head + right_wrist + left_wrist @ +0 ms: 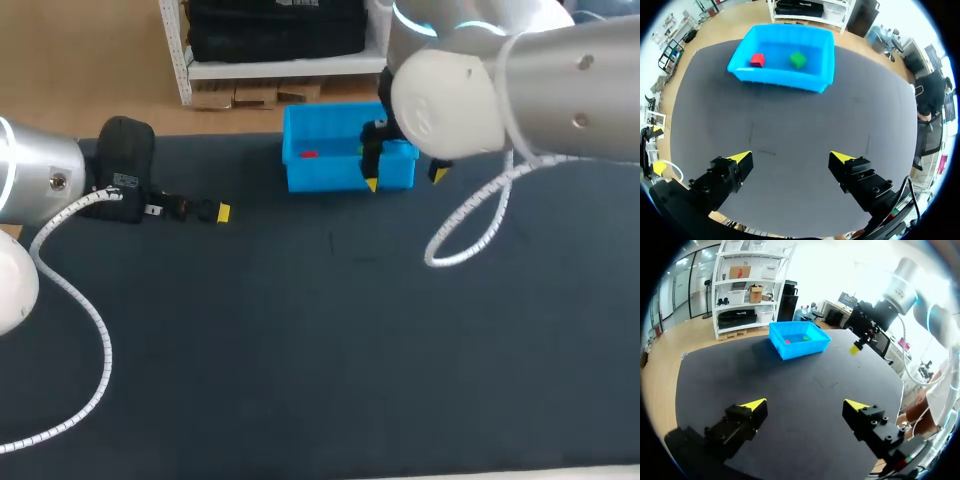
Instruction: Use the left arm to pick the red cube and place it into the blue plastic box first, then use the right arm to grasp the green cube and put it into the same blue plastic box after the first action is fully finished.
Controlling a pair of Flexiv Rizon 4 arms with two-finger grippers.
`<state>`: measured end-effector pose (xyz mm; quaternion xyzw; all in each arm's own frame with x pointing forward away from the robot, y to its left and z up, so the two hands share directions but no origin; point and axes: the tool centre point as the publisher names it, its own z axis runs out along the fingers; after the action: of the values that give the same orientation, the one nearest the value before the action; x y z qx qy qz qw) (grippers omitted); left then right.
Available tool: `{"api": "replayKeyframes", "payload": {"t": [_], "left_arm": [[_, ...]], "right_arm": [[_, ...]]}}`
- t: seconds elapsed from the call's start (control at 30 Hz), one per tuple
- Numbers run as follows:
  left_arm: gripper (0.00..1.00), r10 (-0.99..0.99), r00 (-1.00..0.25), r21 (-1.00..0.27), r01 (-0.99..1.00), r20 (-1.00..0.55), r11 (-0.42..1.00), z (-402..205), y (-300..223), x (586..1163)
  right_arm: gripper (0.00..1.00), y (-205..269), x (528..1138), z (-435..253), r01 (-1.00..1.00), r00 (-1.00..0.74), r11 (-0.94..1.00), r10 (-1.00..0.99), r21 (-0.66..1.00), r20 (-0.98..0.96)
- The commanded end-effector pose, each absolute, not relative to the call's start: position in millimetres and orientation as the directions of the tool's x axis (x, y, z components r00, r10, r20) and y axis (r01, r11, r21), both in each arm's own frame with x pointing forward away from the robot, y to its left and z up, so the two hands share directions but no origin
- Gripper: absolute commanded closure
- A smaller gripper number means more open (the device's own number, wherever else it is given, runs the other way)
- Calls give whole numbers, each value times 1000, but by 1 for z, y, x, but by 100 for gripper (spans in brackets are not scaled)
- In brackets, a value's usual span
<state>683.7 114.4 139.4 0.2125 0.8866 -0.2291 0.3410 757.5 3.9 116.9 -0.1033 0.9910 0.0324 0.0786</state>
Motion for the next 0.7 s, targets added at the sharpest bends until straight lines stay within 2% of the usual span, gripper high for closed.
{"api": "replayKeyframes", "payload": {"t": [0.03, 0.7], "left_arm": [[0, 218, -673, -265, 537, -707, 801, 138, 115, 684], [0, 218, -673, -265, 537, -707, 801, 138, 115, 684]], "right_arm": [[0, -6, 735, 116, -207, -735, 977, -117, 58, -668], [0, -11, 730, 115, -204, -730, 974, -88, 93, -678]]}}
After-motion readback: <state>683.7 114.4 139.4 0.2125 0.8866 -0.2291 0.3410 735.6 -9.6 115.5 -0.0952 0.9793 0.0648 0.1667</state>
